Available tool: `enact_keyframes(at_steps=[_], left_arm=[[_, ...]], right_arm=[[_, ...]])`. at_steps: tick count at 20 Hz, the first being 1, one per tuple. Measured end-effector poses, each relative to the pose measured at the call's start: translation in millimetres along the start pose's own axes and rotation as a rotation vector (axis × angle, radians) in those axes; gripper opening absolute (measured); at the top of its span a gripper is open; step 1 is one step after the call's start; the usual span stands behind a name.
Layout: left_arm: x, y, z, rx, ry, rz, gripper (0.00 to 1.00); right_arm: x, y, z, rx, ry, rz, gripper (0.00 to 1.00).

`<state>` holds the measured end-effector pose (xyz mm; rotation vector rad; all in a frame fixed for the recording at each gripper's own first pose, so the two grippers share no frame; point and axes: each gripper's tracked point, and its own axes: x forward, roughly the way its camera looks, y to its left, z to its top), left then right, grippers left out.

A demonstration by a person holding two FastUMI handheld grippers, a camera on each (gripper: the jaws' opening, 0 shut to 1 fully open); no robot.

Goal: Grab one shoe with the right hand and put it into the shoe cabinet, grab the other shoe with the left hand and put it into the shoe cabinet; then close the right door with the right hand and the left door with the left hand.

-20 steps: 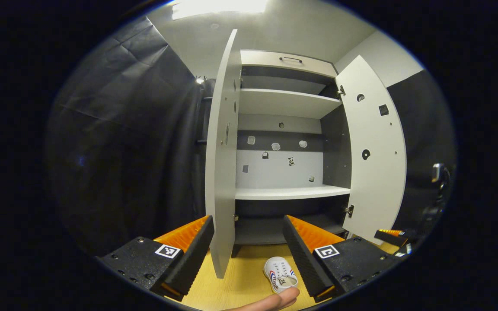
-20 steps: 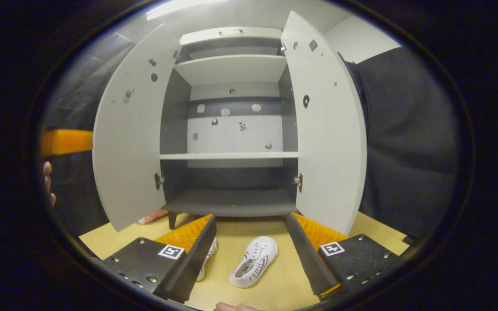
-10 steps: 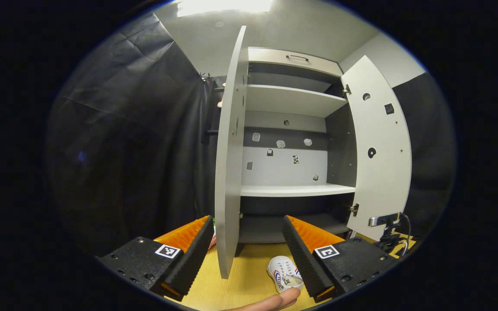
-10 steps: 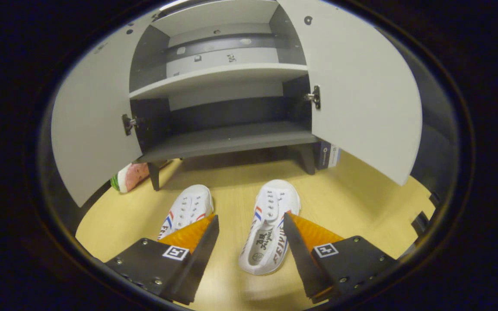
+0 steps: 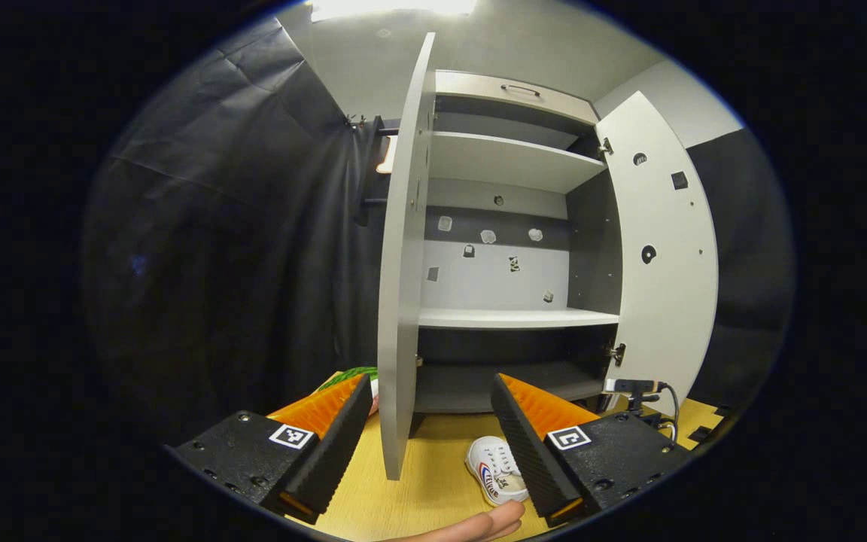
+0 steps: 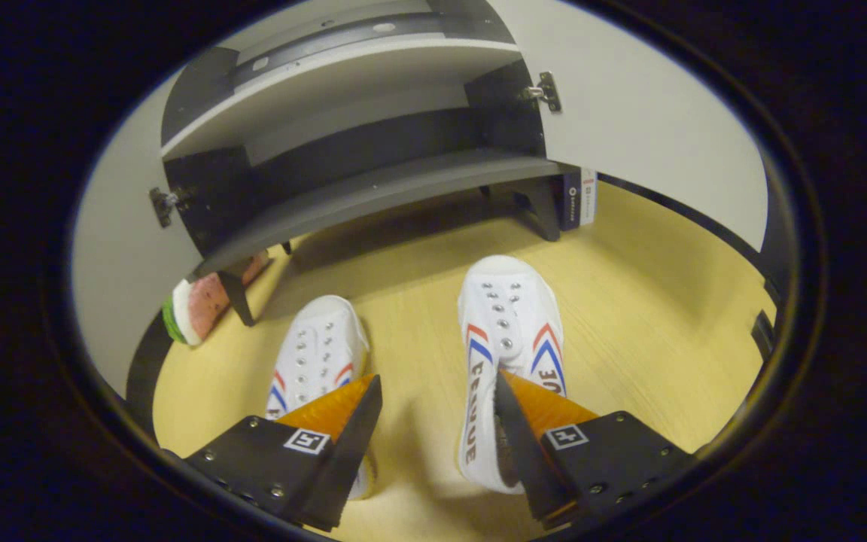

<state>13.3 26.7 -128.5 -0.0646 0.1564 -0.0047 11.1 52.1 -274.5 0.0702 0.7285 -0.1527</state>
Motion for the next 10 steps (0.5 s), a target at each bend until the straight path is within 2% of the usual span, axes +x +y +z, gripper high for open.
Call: enact_keyframes(at_steps=[2, 3, 5, 7, 9, 10], left_arm=[[2, 2, -2, 0.016, -0.012, 0.010, 0.97], [4, 2, -4, 0.024, -0.010, 0.013, 0.97], [7, -3, -13, 0.020, 0.017, 0.003, 0.97], [13, -6, -24, 0.036, 0.039, 0.013, 0.97], [17, -7, -30, 0.063, 0.045, 0.029, 0.97], [19, -12, -35, 0.069, 0.051, 0.023, 0.97]], right_arm=[[10, -3, 4, 0.033, -0.027, -0.028, 0.53], [10, -14, 6, 0.028, -0.024, -0.076, 0.37], [13, -11, 6, 0.037, -0.017, -0.061, 0.06], [18, -13, 6, -0.054, -0.032, -0.014, 0.06], [19, -11, 11, -0.072, -0.101, 0.017, 0.06], [21, -13, 14, -0.088, -0.136, 0.010, 0.02]])
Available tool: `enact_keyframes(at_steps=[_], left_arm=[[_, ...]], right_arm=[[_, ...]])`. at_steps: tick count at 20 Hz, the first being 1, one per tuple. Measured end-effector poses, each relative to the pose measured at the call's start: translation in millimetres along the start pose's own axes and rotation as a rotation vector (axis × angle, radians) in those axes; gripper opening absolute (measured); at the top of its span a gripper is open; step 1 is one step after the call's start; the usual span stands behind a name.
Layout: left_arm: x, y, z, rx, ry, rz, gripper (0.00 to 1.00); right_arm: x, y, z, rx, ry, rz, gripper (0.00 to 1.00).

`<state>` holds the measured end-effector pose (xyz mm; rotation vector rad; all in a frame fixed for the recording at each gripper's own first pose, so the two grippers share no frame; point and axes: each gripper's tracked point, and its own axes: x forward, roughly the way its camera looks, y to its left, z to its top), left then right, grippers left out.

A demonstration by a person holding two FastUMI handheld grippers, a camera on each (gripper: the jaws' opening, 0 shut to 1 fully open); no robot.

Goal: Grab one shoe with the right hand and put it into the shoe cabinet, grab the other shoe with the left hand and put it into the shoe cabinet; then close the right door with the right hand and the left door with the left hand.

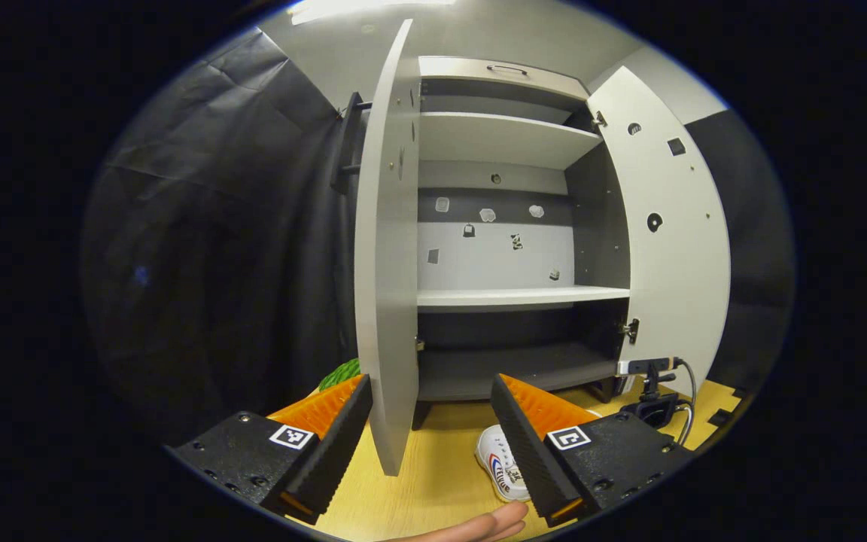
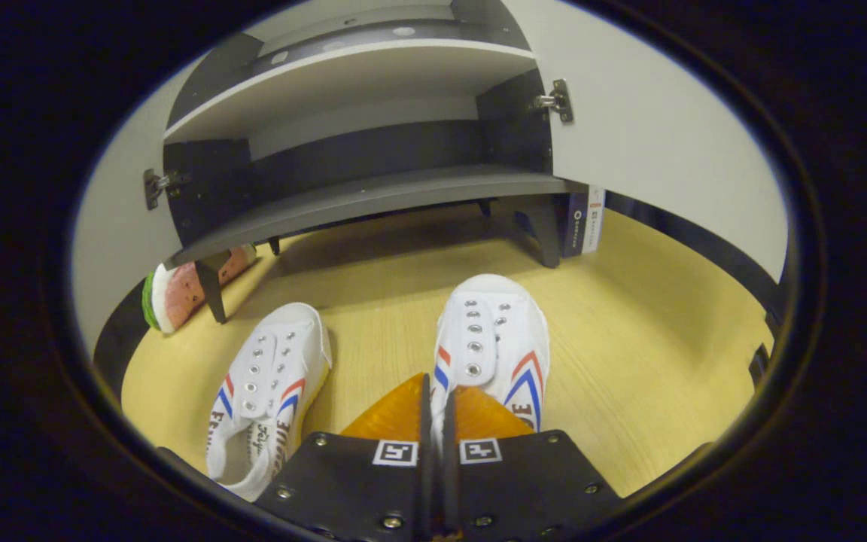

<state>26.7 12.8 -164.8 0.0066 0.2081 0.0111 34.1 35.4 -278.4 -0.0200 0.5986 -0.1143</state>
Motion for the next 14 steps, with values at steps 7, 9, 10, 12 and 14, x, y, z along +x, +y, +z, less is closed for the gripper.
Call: enact_keyframes(at_steps=[7, 9, 10, 12, 14], left_arm=[[1, 3, -13, 0.013, 0.048, 0.015, 0.98], [1, 2, -9, -0.002, 0.039, 0.017, 0.98], [0, 0, -9, -0.009, 0.038, 0.014, 0.98], [-3, -6, -11, -0.007, 0.044, -0.003, 0.98], [-6, -8, -11, 0.001, 0.044, -0.015, 0.97]], right_arm=[[7, -1, 1, 0.012, -0.033, 0.076, 0.06], [9, 8, -5, 0.057, 0.010, 0.129, 0.06], [7, 7, -6, 0.079, 0.014, 0.139, 0.06], [7, 6, -5, 0.079, 0.009, 0.144, 0.07], [3, 7, 3, 0.063, -0.053, 0.175, 0.01]])
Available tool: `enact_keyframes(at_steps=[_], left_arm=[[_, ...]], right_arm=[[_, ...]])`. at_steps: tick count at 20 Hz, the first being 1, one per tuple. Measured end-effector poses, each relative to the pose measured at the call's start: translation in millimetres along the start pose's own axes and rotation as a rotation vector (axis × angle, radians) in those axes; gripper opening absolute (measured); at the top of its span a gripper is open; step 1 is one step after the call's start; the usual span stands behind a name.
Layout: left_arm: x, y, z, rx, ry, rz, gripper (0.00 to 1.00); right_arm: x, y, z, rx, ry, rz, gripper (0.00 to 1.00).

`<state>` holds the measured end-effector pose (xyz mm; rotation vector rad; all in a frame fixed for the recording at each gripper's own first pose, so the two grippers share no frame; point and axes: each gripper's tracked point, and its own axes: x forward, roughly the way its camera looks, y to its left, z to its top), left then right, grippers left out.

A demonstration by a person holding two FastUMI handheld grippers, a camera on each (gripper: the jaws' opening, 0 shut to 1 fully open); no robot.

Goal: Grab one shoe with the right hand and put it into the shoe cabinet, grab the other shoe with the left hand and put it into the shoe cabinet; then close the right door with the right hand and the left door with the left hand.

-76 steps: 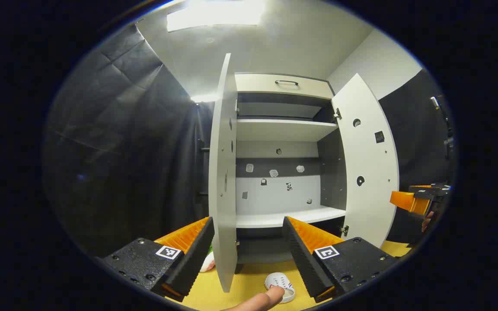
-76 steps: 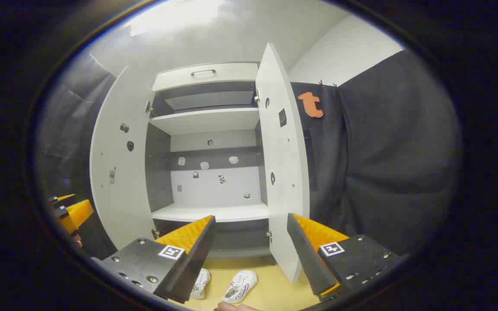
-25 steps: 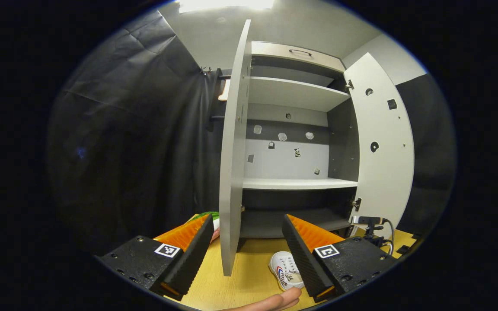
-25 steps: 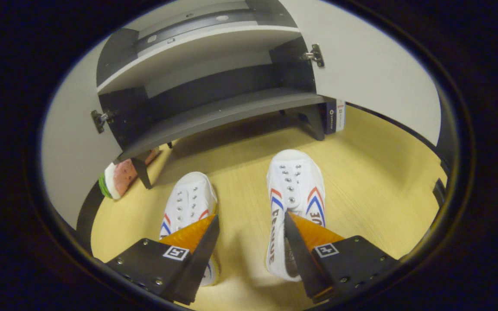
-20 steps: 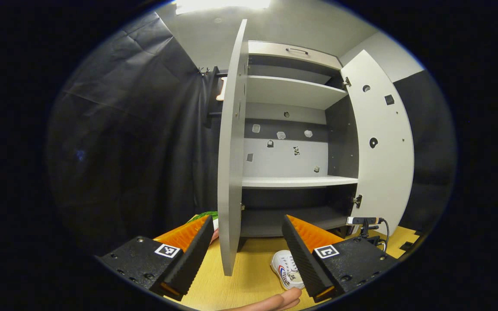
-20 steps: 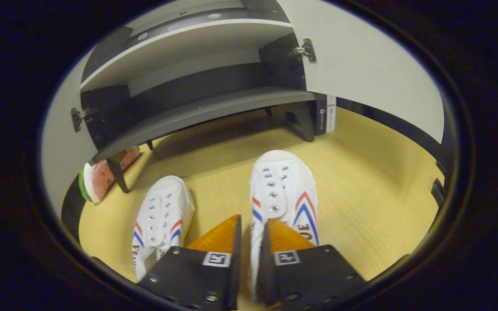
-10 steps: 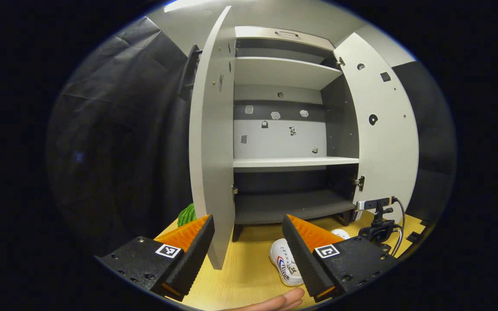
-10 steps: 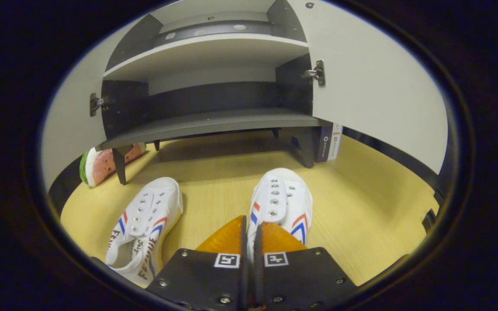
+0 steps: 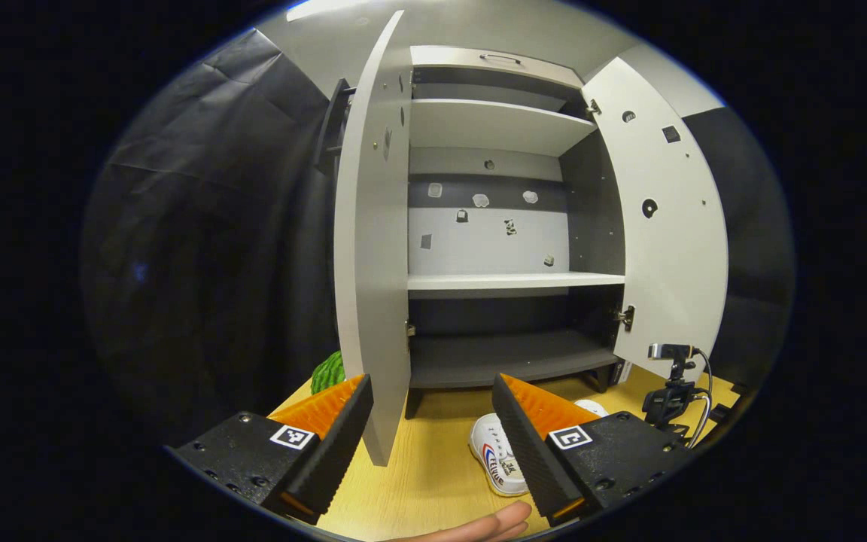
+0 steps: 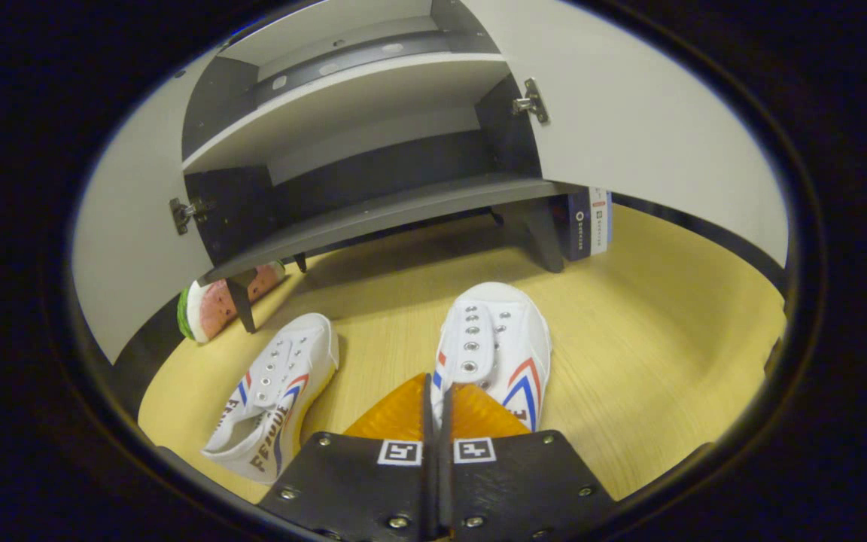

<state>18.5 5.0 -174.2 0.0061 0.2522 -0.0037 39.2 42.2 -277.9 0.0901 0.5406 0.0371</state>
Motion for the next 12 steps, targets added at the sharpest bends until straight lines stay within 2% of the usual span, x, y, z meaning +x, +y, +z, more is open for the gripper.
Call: enact_keyframes(at_steps=[4, 6, 12], left_arm=[[-2, -4, 6, 0.000, -0.024, -0.011, 0.97], [0, -11, 4, 0.001, -0.017, -0.029, 0.97], [5, -29, -9, -0.028, 0.032, -0.078, 0.98]], right_arm=[[-5, -9, 9, -0.101, -0.104, -0.035, 0.01], [-9, -7, 18, -0.117, -0.143, -0.019, 0.01], [-54, 8, 93, -0.158, -0.301, 0.050, 0.00]])
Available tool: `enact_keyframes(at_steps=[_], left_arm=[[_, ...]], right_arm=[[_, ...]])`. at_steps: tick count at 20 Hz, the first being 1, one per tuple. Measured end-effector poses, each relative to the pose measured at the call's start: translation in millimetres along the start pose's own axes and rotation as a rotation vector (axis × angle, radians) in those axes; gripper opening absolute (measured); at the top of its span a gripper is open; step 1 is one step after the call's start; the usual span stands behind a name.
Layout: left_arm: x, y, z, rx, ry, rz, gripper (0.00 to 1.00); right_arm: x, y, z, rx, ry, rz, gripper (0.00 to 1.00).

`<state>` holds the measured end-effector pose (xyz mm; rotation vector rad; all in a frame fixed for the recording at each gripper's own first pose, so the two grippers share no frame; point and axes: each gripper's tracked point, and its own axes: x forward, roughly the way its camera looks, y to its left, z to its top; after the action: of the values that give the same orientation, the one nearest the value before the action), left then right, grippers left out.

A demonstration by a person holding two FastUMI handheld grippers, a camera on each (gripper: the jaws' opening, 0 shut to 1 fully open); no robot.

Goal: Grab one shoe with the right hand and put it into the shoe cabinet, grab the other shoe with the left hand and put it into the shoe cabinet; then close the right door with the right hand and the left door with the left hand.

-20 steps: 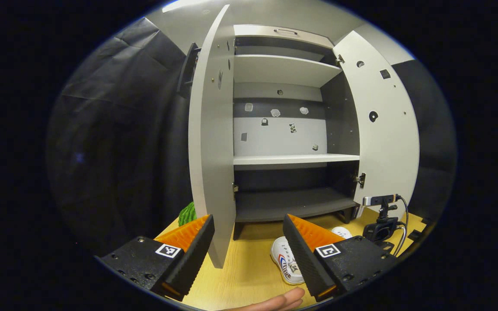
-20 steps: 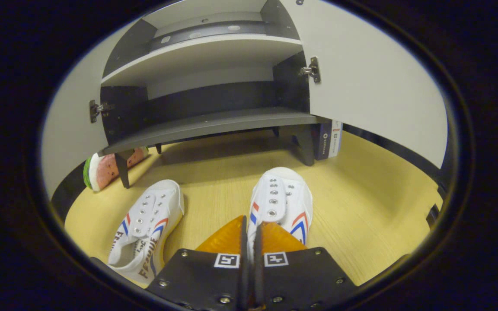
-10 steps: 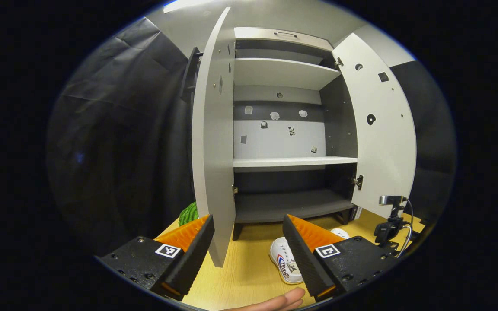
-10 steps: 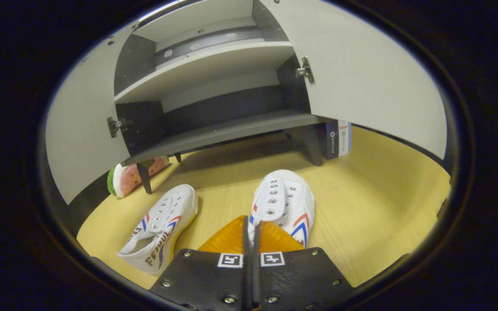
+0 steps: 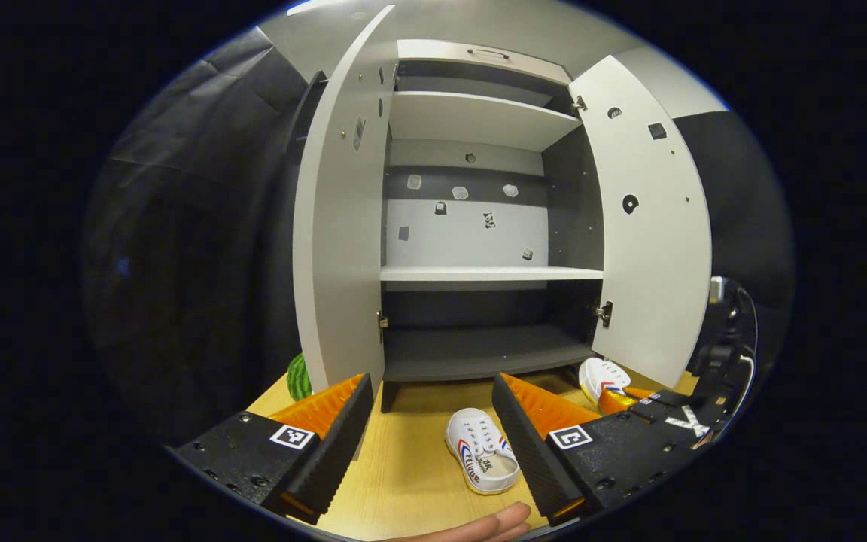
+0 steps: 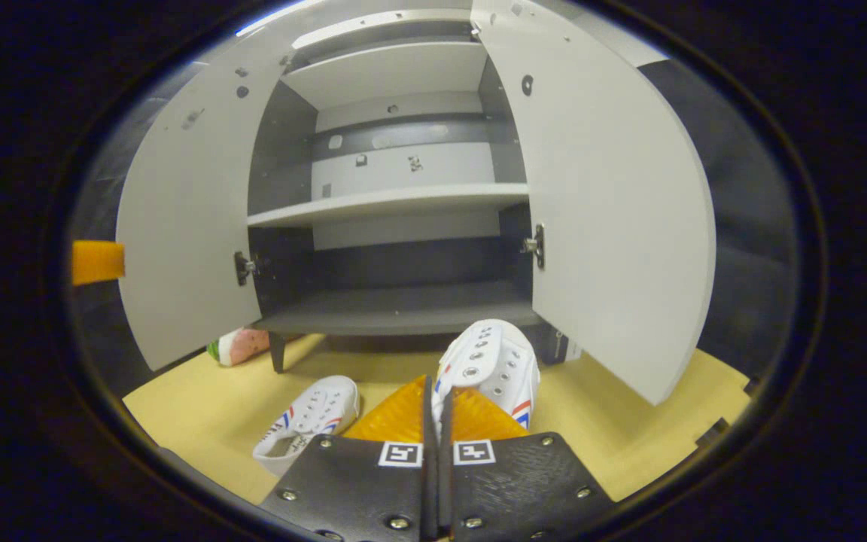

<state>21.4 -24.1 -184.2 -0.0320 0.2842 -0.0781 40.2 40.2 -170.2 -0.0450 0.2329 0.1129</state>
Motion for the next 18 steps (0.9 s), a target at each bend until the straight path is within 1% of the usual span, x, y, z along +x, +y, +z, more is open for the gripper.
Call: enact_keyframes(at_steps=[1, 2, 7, 9, 12, 15, 18], left_arm=[[1, -1, 0, 0.002, -0.003, -0.004, 0.98], [1, -1, 1, 0.007, -0.006, -0.005, 0.98], [1, 1, 0, 0.027, -0.017, -0.002, 0.98], [0, -1, -1, 0.047, -0.028, -0.004, 0.98], [3, -8, 0, 0.033, -0.041, -0.025, 0.97], [8, -22, -2, 0.023, -0.030, -0.053, 0.98], [15, -29, 0, 0.040, -0.039, -0.053, 0.98]], right_arm=[[-6, 2, 21, -0.017, -0.030, 0.013, 0.01], [-12, 2, 41, -0.043, -0.060, 0.023, 0.00], [-19, 17, 125, -0.217, -0.215, 0.031, 0.01], [-16, 27, 159, -0.240, -0.248, 0.046, 0.01], [-6, 39, 202, -0.234, -0.251, 0.089, 0.01], [7, 42, 238, -0.229, -0.233, 0.130, 0.01], [34, 39, 267, -0.242, -0.193, 0.143, 0.01]])
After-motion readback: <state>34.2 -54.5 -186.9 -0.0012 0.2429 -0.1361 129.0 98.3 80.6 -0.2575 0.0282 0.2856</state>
